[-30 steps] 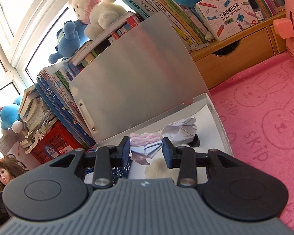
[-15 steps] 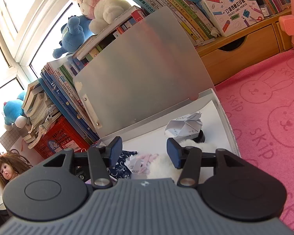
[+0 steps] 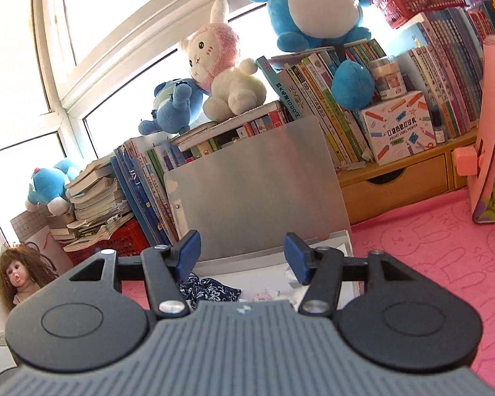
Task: Organize objects
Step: 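Open both grippers to drop the lid and paper bundle into the box, then grasp a second black lid with the right gripper while the left moves to the red knitted item, then close the left gripper around the red knitted item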
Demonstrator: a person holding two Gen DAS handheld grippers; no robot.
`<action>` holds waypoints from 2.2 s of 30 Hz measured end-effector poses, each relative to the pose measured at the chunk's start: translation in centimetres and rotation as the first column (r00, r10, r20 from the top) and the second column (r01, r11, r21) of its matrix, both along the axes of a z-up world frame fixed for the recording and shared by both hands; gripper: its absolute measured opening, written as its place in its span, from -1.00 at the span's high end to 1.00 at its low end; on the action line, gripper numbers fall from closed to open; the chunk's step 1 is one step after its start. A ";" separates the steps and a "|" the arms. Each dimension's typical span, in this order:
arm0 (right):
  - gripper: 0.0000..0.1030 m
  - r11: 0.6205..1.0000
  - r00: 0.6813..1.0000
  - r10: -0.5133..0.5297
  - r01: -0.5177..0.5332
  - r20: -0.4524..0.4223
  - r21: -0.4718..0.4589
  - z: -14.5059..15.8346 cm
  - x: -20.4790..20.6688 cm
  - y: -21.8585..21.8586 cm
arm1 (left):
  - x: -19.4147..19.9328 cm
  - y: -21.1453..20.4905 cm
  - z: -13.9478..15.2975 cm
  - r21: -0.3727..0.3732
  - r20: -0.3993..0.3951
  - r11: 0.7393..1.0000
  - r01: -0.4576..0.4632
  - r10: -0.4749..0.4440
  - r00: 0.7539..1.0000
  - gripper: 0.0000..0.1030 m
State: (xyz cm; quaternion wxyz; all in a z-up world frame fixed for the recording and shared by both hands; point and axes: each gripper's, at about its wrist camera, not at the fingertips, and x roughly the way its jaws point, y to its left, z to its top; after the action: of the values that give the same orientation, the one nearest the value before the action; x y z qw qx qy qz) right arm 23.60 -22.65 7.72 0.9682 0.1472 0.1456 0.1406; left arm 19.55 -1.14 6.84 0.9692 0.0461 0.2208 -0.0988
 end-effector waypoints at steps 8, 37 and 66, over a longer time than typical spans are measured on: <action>-0.44 0.992 0.999 0.013 -0.017 -0.033 -0.126 -1.5 -7.3 0.5 | -7.0 -0.4 -1.9 -0.013 -0.047 0.998 0.055 -0.055 0.997 -0.63; -0.43 0.911 0.924 0.282 -0.343 -0.258 -0.231 -8.7 -22.3 2.6 | -15.9 0.4 -5.9 -0.026 -0.079 0.983 0.181 -0.182 0.980 -0.88; 0.26 0.951 0.971 0.000 -0.073 -0.238 -0.299 -10.1 -20.8 2.3 | -16.5 -1.5 -7.3 0.000 -0.091 0.969 0.247 -0.246 0.965 -0.91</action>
State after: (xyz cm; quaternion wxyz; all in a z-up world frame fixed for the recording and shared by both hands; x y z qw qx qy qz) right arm 2.84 -20.38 -2.36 0.9523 0.0084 0.2821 0.1158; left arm 3.06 -2.68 -0.48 0.9381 0.0742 0.2577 -0.2192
